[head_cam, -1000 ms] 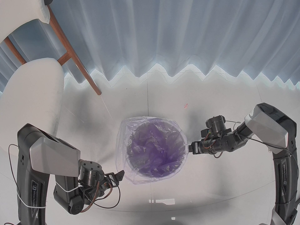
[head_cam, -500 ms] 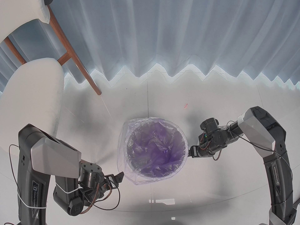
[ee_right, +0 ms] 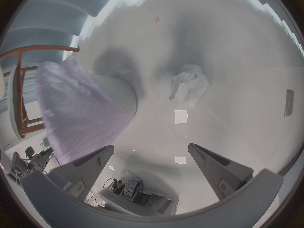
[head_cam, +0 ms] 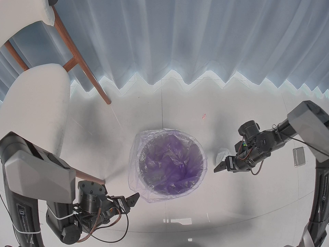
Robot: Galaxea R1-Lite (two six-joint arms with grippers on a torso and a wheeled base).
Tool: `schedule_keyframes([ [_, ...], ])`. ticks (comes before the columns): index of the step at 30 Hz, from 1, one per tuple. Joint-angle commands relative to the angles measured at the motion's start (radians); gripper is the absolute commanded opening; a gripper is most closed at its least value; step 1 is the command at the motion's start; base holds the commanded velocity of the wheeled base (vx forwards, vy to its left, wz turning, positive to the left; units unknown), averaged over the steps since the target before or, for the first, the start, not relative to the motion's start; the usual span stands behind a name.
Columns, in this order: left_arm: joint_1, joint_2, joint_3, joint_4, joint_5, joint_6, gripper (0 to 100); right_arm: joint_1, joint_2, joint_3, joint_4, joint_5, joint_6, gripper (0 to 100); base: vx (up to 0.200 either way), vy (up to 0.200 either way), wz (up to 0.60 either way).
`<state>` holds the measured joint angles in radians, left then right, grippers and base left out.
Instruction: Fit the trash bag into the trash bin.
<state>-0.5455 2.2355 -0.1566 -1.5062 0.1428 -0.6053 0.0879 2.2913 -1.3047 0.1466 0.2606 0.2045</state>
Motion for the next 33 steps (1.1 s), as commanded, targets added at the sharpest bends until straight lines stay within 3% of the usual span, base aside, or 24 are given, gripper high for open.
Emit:
schedule_keyframes([
  [1, -0.028, -0.192, 0.157, 0.001, -0.074, -0.002, 100, -0.022, -0.397, 0.424, -0.251, 0.009, 0.018, 100, -0.2, 0.0, 0.0],
  [7, -0.056, -0.191, 0.157, 0.001, -0.072, -0.007, 100, -0.023, -0.507, 0.694, -0.524, -0.009, 0.026, 100, -0.2, 0.0, 0.0],
  [8, -0.103, -0.183, 0.157, 0.0, -0.066, -0.001, 100, -0.023, -0.521, 0.777, -0.639, -0.012, 0.032, 100, -0.2, 0.0, 0.0],
  [11, -0.151, -0.174, 0.15, 0.0, -0.065, 0.001, 100, -0.023, -0.53, 0.838, -0.74, -0.012, 0.041, 100, 0.0, 0.0, 0.0],
  [15, -0.2, -0.096, 0.028, 0.0, -0.06, 0.012, 100, -0.033, -0.532, 0.966, -0.94, -0.012, 0.047, 100, 0.0, 0.0, 0.0],
  [20, -0.192, -0.024, -0.078, 0.001, -0.061, 0.136, 100, -0.039, -0.539, 1.039, -1.024, -0.012, 0.047, 100, 0.0, 0.0, 0.0],
  [22, -0.195, 0.052, -0.143, 0.001, -0.032, 0.233, 100, -0.039, -0.541, 1.078, -1.061, -0.014, 0.047, 100, 0.0, 0.0, 0.0],
  [28, -0.194, 0.156, -0.261, 0.001, 0.113, 0.285, 100, -0.028, -0.573, 1.203, -1.193, -0.02, 0.047, 100, 0.0, 0.0, 0.0],
  [33, -0.197, 0.184, -0.285, 0.001, 0.118, 0.391, 100, -0.028, -0.584, 1.289, -1.285, -0.02, 0.062, 100, 0.0, 0.0, 0.0],
])
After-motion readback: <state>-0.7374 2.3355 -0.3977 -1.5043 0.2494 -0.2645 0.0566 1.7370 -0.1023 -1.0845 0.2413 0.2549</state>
